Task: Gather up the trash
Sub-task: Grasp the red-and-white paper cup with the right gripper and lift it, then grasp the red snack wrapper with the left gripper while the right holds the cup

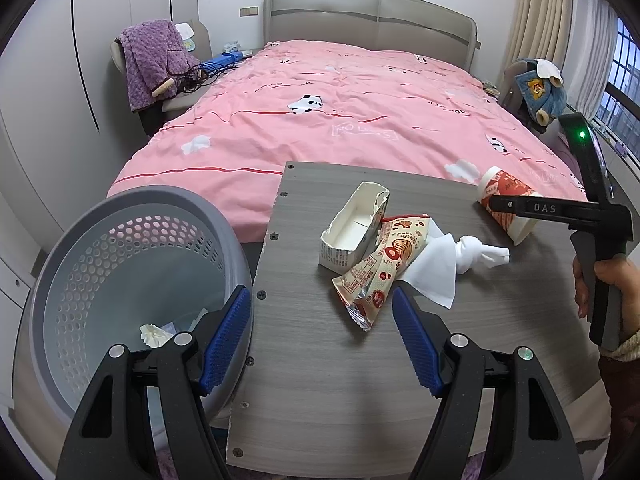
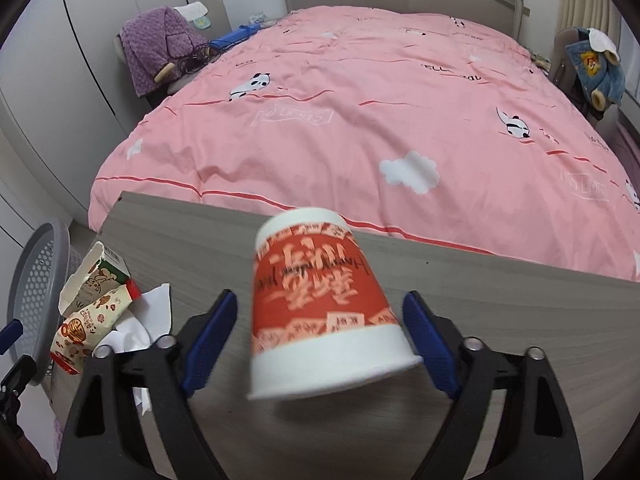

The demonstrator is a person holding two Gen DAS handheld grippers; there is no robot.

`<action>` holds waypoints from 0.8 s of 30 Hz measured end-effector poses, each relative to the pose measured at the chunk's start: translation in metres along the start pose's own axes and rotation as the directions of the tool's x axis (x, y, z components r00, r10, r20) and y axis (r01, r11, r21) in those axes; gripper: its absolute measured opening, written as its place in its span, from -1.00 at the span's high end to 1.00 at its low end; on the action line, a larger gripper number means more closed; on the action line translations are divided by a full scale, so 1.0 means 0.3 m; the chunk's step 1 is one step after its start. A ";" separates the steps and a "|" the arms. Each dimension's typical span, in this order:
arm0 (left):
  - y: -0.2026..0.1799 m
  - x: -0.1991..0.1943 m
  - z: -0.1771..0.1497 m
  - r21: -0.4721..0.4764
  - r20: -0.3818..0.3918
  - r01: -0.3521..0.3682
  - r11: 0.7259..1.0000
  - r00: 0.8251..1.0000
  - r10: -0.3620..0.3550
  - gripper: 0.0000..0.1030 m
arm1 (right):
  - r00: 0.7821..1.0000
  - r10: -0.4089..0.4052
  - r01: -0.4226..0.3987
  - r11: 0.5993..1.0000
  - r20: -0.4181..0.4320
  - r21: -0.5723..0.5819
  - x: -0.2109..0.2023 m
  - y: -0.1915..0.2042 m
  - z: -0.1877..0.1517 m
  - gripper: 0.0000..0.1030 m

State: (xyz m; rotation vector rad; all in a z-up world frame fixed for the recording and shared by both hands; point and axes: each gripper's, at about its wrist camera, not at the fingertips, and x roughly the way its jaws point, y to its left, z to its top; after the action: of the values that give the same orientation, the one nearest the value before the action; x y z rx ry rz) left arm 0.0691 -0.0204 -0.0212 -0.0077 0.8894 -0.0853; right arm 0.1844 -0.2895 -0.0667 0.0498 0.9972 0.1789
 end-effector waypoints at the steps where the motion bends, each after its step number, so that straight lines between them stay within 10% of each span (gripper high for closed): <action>1: 0.001 0.000 0.001 -0.001 0.000 0.000 1.000 1.000 0.000 -0.36 | 1.000 0.001 -0.001 1.000 0.004 0.001 -0.002 -0.002 -0.002 -0.40; 24: -0.035 0.043 -0.014 0.035 -0.028 0.019 0.999 0.999 -0.018 -0.36 | 0.982 0.014 -0.038 0.991 0.186 0.126 -0.270 0.059 -0.281 -0.38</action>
State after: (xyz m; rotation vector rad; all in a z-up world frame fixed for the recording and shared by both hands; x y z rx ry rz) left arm 0.0733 -0.0317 -0.0335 0.0181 0.9157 -0.1181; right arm 0.0685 -0.2895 -0.0431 0.1948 0.8220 0.1306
